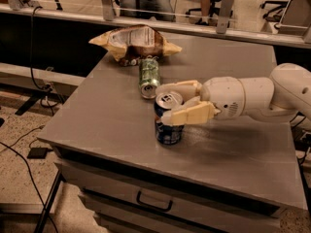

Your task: Place pepsi can upright

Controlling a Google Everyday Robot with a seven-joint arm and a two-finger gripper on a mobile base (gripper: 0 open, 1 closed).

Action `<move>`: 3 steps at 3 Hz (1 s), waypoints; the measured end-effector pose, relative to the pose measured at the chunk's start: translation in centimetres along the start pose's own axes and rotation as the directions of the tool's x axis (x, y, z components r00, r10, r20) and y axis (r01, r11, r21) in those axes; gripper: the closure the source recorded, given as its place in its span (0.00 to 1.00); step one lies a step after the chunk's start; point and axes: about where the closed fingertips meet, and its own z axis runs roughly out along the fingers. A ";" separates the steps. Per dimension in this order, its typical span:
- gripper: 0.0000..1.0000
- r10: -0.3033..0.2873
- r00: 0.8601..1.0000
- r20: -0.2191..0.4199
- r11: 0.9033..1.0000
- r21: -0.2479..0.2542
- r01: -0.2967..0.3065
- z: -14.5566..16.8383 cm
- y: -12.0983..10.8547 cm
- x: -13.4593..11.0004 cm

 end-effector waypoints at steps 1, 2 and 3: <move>0.00 -0.003 1.000 -0.004 1.000 -0.004 0.003 0.2 0.1 -0.1; 0.00 -0.004 1.000 -0.006 1.000 -0.004 0.004 0.2 0.1 -0.1; 0.00 -0.047 0.997 -0.066 0.999 0.000 0.047 -1.9 0.6 -1.3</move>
Offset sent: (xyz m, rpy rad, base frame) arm -0.0007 -0.0008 0.0032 -0.0224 -0.0123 0.0044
